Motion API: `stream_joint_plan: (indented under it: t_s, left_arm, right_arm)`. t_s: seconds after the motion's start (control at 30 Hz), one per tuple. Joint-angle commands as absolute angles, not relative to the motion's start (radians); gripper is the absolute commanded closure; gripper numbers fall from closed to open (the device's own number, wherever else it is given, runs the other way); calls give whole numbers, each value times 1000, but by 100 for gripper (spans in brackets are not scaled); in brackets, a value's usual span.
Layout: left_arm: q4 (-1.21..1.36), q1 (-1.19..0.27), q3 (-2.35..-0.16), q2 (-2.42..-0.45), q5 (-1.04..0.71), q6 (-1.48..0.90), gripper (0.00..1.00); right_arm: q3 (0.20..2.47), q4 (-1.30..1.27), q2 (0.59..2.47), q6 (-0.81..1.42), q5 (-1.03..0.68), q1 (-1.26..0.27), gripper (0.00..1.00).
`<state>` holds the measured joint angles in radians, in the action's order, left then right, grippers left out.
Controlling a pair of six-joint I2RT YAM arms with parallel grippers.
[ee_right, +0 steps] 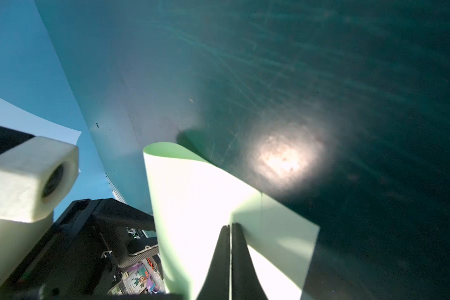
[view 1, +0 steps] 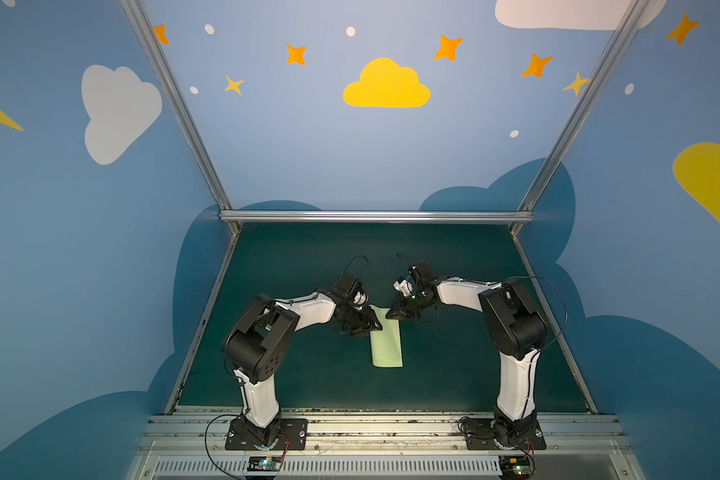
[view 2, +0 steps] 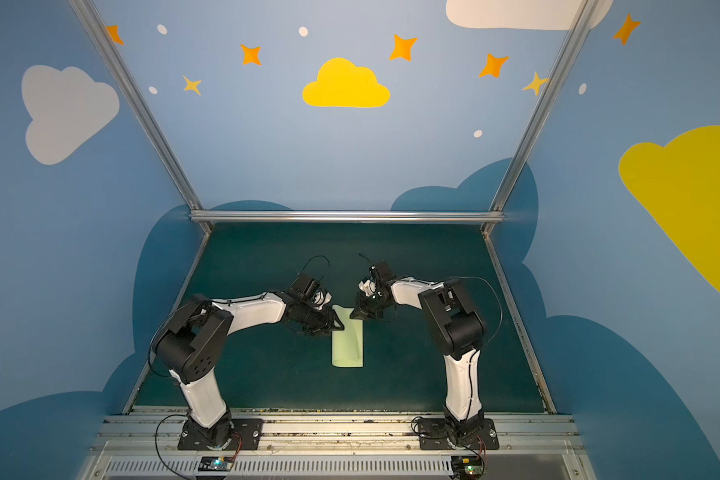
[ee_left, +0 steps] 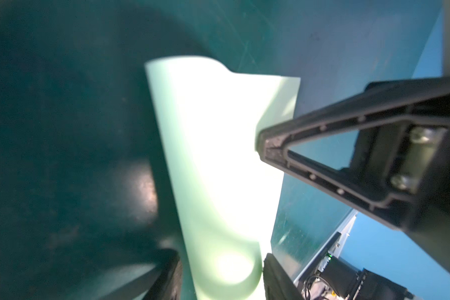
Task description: Fold a paper plane with a square sheet of paper (fold left side to right side)
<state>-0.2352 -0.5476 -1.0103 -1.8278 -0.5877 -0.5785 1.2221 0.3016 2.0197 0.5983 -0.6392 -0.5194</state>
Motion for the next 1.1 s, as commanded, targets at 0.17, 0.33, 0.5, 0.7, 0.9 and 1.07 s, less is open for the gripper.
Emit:
stream_joint_plan:
  t_s: [0.17, 0.33, 0.5, 0.7, 0.9, 1.07]
  left_arm:
    - [-336, -563, -1040, -1845, -476, -537, 51]
    - [-344, -568, -1039, -1842, -467, -532, 51]
    - [-348, -572, -1046, -1843, -468, -530, 50]
    - [-362, -577, -1065, -1847, -463, -522, 49]
    - [-380, -588, -1081, -1852, -452, -514, 49]
    - [-395, -596, -1104, -1864, -445, -511, 48]
  right_arm:
    - [1270, 386, 1883, 589, -658, -485, 100]
    - [1147, 364, 1799, 598, -632, -422, 100]
    - [1047, 320, 1791, 603, -638, -385, 100]
    - [983, 253, 1831, 625, -654, -386, 100]
    - [953, 203, 1863, 644, -676, -399, 100]
    - [946, 189, 1884, 647, -679, -415, 100]
